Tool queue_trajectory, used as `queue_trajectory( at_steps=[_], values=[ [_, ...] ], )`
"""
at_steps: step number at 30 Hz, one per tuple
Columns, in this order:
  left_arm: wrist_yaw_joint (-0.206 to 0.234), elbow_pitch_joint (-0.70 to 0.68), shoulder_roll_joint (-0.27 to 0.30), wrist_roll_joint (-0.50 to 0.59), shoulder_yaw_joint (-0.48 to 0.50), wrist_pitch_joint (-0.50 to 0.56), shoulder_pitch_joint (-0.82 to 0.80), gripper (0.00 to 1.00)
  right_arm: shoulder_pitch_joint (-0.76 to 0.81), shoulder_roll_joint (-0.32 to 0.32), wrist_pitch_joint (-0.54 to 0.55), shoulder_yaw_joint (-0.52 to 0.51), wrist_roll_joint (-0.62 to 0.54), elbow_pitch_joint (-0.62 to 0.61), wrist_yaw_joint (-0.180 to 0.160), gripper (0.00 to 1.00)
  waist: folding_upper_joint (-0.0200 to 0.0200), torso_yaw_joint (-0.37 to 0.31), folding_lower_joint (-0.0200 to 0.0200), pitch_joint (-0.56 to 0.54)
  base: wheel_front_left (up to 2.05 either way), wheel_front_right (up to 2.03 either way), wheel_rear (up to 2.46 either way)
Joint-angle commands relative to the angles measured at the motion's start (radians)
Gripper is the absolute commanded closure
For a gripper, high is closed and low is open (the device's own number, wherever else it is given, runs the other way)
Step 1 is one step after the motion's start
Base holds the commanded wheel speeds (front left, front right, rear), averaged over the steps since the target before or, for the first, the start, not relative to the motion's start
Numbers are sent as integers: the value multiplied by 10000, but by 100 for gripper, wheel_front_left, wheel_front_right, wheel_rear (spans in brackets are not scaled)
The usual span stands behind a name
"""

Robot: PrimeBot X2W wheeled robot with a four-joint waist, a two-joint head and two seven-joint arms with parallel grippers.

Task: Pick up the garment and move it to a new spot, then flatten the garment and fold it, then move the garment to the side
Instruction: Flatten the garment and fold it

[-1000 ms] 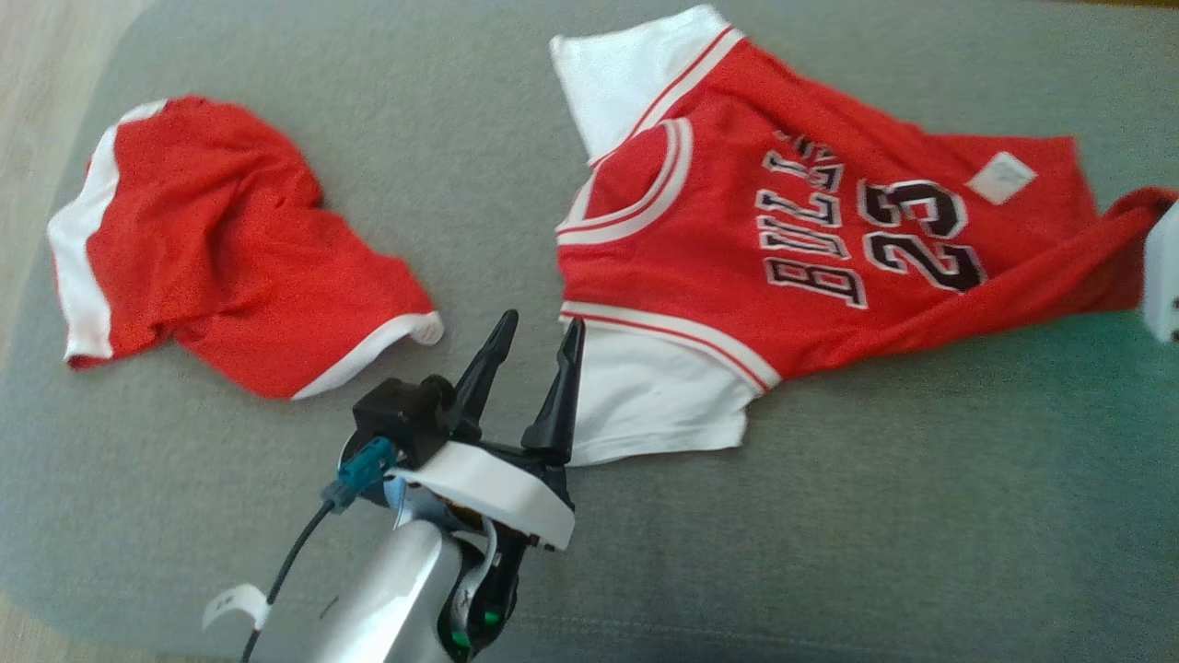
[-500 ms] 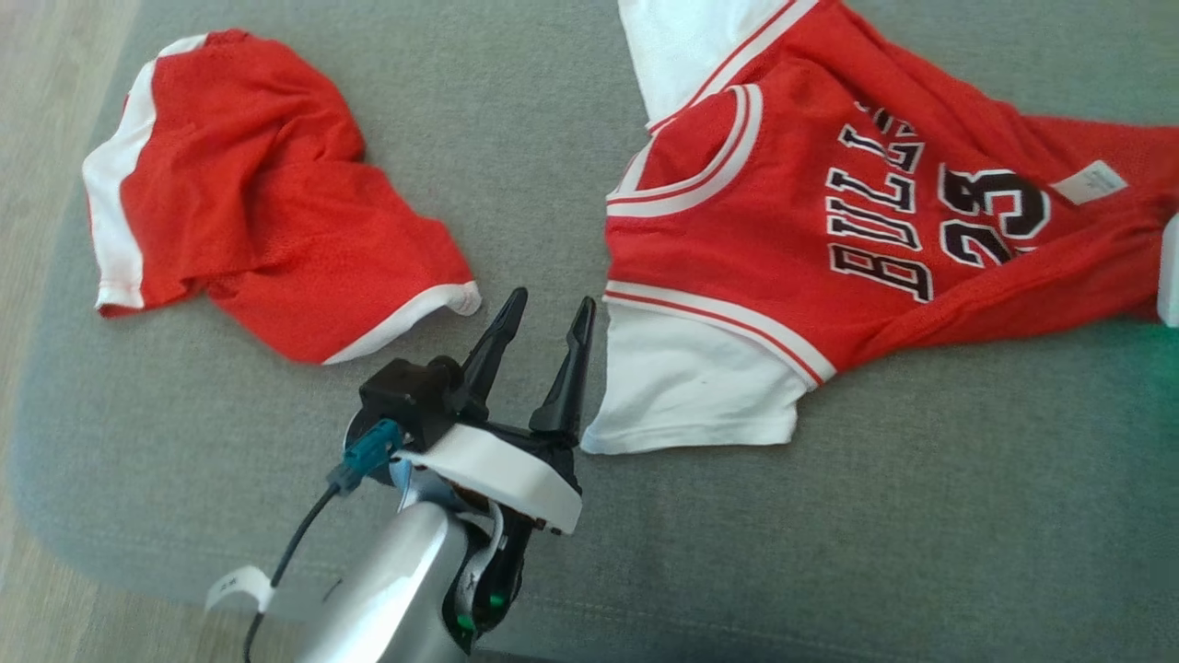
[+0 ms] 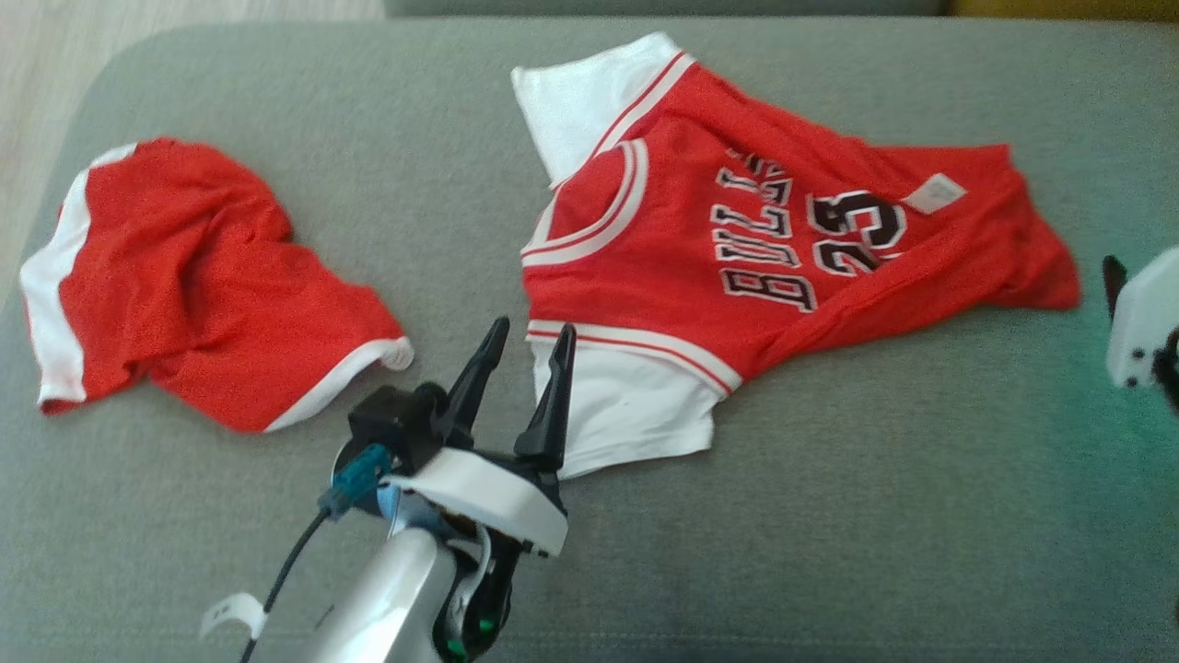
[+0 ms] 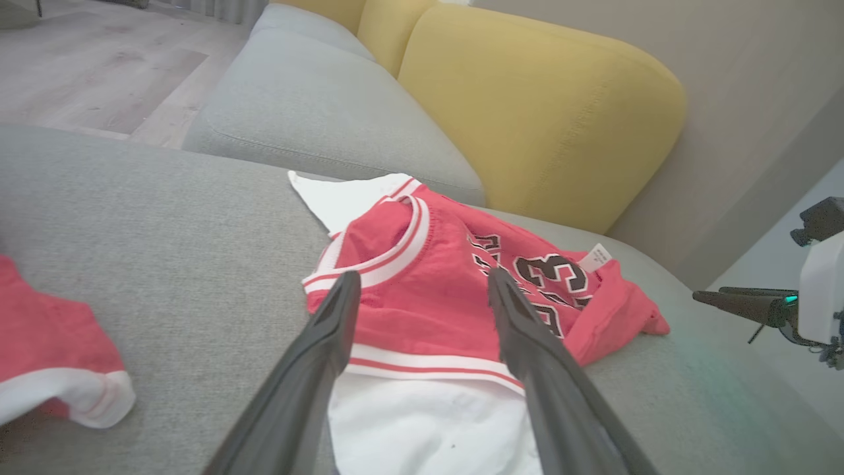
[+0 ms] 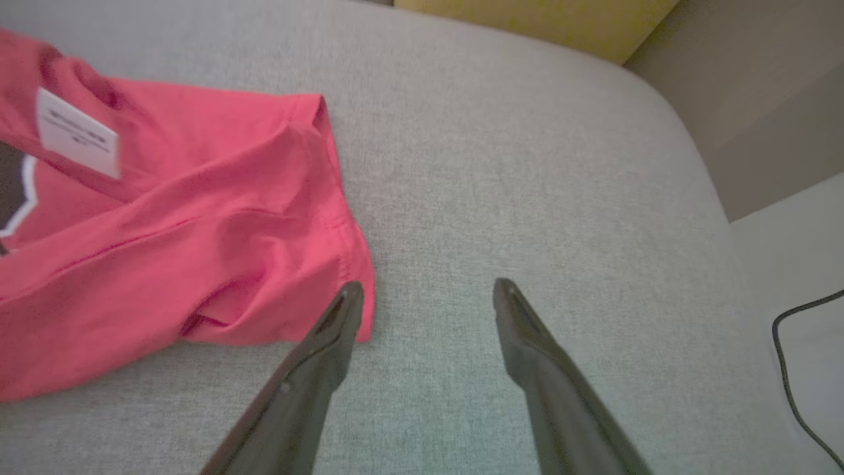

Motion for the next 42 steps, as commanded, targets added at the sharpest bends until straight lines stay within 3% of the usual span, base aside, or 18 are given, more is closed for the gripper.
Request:
queue_trajectory(
  at_steps=[1,11,17,22,31,42],
  values=[
    [60,-255,24,84,409,-76,-97,0,165,2,-308,12,137,-590,-7,0,0,-374,0,-406,0,0,0],
    [37,-55,24,21,753,-76,687,0,2969,1804,-3021,-454,1360,-3610,-7,0,0,-958,0,-1064,0,0,0],
    [-134,345,24,70,653,-76,929,0,4017,2661,-4145,-572,1601,-4604,-7,0,0,-1102,0,-1186,0,0,0],
    [-174,993,24,106,352,-76,919,0,4256,2810,-4373,-466,1525,-4728,-7,0,0,-1146,0,-1186,0,0,0],
    [603,2920,24,184,-10,120,369,0,4191,2954,-4571,-460,1466,-4627,-7,0,0,-1203,0,-1174,0,0,0],
    [996,4359,24,-135,-400,544,-453,0,3925,3071,-4785,-252,1466,-4542,-7,0,0,-1603,0,-915,0,0,0]
  ],
)
